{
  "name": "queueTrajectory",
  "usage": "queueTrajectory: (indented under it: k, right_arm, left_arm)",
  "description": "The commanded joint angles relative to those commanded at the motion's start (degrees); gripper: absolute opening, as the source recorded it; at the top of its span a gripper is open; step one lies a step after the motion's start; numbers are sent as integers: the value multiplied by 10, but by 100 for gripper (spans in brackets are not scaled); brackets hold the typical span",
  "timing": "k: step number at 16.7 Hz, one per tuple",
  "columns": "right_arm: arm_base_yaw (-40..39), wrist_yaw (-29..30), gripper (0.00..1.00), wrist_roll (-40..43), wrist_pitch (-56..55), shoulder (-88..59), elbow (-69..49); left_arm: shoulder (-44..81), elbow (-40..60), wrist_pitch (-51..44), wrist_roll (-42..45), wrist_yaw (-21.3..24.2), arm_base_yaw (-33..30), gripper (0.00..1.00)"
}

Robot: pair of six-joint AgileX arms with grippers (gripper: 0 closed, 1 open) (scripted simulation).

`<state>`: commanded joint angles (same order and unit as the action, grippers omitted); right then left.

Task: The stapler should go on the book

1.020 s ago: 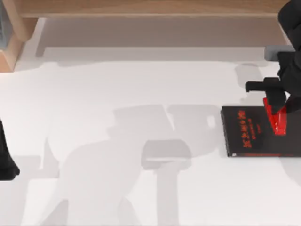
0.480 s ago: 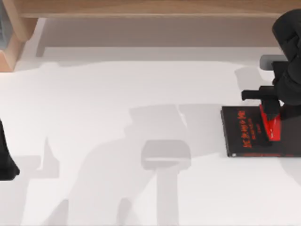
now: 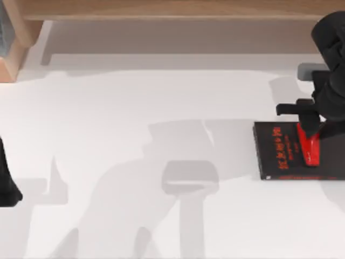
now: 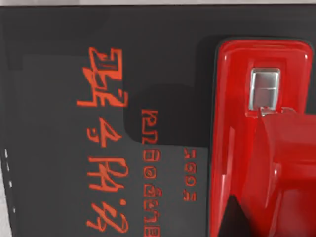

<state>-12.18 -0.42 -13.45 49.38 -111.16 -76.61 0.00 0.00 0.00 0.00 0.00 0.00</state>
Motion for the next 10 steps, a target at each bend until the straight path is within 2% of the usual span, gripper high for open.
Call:
queueTrajectory:
  k: [7, 10]
  right_arm:
    - [0, 0, 98, 0, 0, 0, 0]
    - [0, 0, 100, 0, 0, 0, 0]
  left_arm:
    - [0, 0, 0, 0, 0, 0, 100]
    - [0, 0, 0, 0, 0, 0, 100]
